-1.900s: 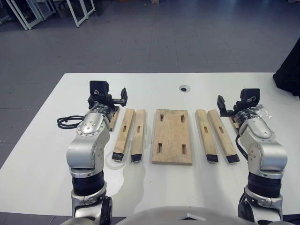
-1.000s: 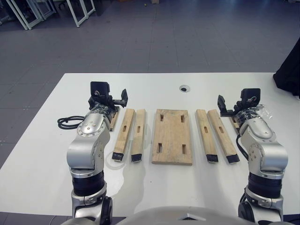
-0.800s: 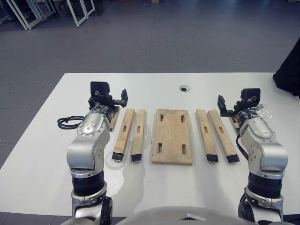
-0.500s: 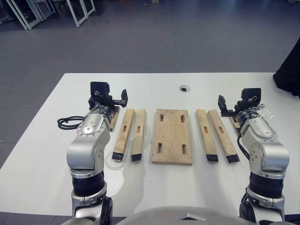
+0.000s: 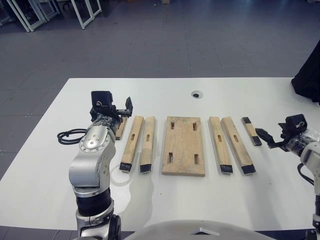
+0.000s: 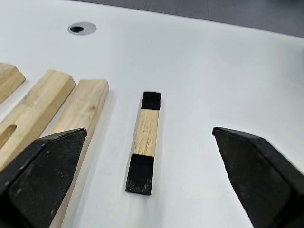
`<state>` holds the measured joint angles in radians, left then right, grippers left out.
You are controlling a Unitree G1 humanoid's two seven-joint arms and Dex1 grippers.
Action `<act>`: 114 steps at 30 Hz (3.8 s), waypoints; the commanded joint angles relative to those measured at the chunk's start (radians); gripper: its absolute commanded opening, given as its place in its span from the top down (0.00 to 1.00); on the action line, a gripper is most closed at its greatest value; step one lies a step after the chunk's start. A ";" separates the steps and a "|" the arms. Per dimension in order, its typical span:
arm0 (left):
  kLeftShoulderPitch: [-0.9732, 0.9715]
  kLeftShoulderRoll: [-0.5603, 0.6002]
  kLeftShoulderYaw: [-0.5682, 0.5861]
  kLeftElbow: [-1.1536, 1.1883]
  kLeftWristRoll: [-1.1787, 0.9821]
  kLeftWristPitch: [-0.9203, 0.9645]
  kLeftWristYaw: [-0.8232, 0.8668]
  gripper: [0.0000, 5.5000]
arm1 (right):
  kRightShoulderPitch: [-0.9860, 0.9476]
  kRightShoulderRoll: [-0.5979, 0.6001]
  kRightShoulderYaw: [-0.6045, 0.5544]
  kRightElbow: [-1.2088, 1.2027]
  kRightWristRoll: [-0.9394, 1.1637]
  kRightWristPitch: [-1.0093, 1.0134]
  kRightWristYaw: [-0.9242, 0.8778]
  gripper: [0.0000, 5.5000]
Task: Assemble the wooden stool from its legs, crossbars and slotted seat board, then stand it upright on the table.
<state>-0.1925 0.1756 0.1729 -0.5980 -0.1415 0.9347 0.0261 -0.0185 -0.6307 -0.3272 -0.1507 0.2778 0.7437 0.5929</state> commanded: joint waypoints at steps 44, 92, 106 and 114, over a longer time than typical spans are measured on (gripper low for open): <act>-0.061 0.015 -0.005 0.048 -0.008 -0.001 -0.025 0.20 | -0.104 0.094 0.140 0.474 -0.132 -0.373 -0.256 0.77; -0.523 -0.046 0.317 0.745 -0.934 0.328 -0.231 0.79 | -0.268 0.513 0.651 -0.291 -0.184 -0.126 -0.364 0.77; -0.475 -0.029 0.303 0.690 -0.960 0.302 -0.173 0.92 | -0.269 0.514 0.631 -0.285 -0.181 -0.129 -0.355 0.60; -0.322 0.139 0.260 0.408 -0.742 0.124 -0.095 0.92 | -0.163 0.546 0.555 -0.372 -0.193 -0.091 -0.454 0.32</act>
<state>-0.5776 0.2986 0.4575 -0.0847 -0.9288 1.0746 -0.1175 -0.2033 -0.1020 0.2492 -0.5035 0.1016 0.6384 0.1770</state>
